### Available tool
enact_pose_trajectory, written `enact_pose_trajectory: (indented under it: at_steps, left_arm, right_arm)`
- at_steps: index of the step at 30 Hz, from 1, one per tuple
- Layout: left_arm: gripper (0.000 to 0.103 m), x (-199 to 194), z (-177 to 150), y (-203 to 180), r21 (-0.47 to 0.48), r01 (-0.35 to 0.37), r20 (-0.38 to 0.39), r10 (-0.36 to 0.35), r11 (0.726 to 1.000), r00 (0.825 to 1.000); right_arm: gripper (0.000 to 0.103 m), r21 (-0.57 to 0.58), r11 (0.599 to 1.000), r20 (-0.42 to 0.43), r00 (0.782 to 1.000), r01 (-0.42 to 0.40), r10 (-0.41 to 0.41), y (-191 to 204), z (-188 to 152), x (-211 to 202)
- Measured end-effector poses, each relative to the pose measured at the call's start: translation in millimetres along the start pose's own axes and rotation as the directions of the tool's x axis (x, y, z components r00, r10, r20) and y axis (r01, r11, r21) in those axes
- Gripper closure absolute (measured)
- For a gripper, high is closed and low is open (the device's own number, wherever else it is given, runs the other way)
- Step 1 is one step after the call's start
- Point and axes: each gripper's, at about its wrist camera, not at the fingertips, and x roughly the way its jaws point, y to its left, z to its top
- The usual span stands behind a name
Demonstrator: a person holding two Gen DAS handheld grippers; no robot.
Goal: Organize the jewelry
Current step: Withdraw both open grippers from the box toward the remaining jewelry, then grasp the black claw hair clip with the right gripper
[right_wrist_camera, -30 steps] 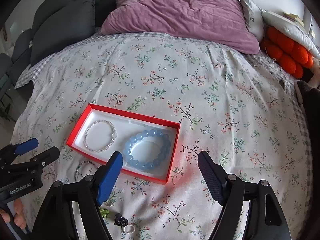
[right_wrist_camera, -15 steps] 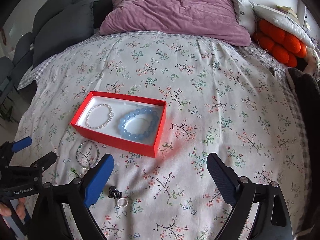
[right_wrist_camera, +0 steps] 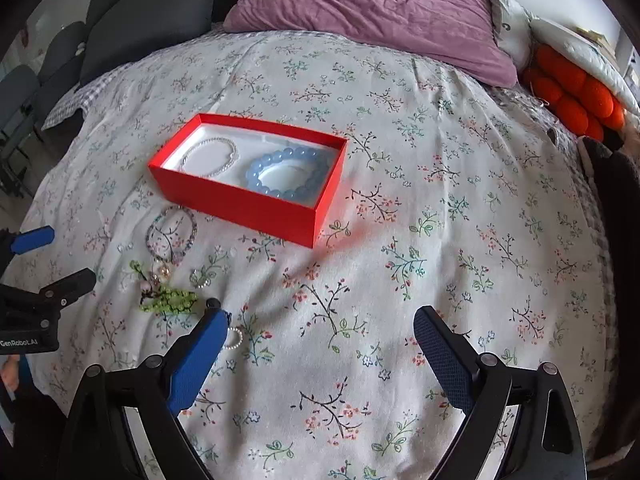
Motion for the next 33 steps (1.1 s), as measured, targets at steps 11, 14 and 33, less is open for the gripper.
enact_pose_trajectory:
  at_steps: [11,14,33]
  left_arm:
    - [0.001,25.1,-25.1,-4.1,0.07,0.031,-0.088,-0.025,0.997,0.996]
    - [0.001,31.3,-28.6,-9.7,0.115,0.074,-0.104,-0.062,0.991,0.993]
    - [0.001,48.3,-17.0,2.3,0.07,0.126,-0.125,-0.116,0.99,0.985]
  right_arm:
    - [0.008,-0.065,0.998,-0.082,0.997,-0.019,0.014,12.1,-30.7,20.5]
    - [0.008,-0.076,0.996,-0.072,0.997,-0.039,0.033,17.2,-37.8,26.1]
    - [0.019,-0.122,0.978,-0.056,0.985,-0.166,0.16,53.8,-22.6,55.3]
